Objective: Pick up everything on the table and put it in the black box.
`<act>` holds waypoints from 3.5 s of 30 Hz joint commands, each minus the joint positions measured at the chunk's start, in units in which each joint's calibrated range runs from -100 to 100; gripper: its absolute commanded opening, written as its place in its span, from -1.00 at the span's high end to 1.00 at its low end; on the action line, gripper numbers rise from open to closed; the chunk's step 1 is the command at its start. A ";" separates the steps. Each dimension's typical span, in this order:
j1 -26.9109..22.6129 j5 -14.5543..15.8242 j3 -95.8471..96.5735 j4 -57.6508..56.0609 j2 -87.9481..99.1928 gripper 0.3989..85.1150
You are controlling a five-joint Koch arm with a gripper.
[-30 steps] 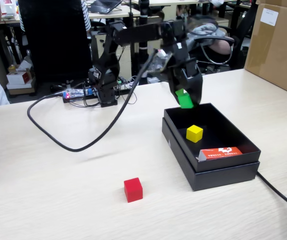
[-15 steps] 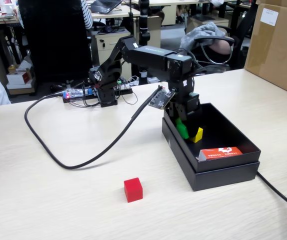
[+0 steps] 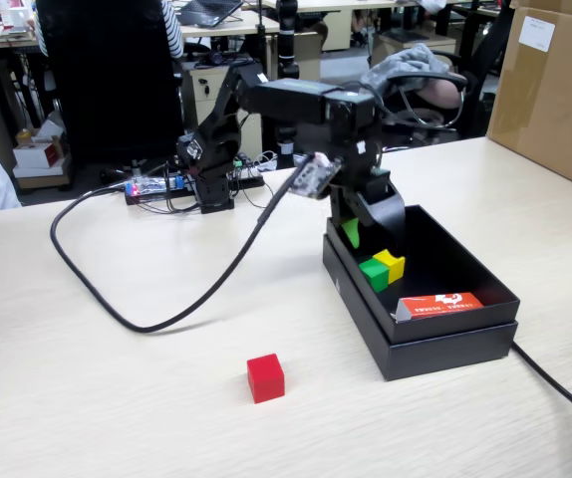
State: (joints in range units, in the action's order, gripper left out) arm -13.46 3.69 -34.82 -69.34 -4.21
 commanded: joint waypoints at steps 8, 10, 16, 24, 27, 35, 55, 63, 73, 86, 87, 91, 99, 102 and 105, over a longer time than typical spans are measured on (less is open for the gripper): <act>4.88 -0.49 -2.89 1.48 20.10 -0.09; 6.94 -1.51 -3.25 1.74 18.95 -0.11; 11.33 -3.08 -7.33 7.18 4.15 -0.12; 14.60 -4.54 -24.11 8.56 -21.44 -0.11; 14.95 -5.13 -26.37 8.65 -25.80 -0.11; 15.34 -7.47 -31.36 10.29 -35.32 -0.11; 17.09 -8.69 -31.36 11.33 -40.60 0.26; 16.85 -9.13 -31.00 10.98 -40.60 0.99; 15.68 -8.40 -18.48 8.30 -18.23 0.99; 4.05 -3.22 10.16 7.35 26.30 0.99; 2.54 -2.39 10.07 7.44 26.52 0.99; -1.42 -0.39 6.81 7.44 23.31 0.99; -3.13 2.00 -8.06 7.35 -10.08 0.87; -3.03 1.90 -7.42 6.14 -10.77 0.20; -2.98 1.90 -7.33 5.88 -10.42 0.08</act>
State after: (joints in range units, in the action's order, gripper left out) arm -16.43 5.69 -39.48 -62.99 -17.02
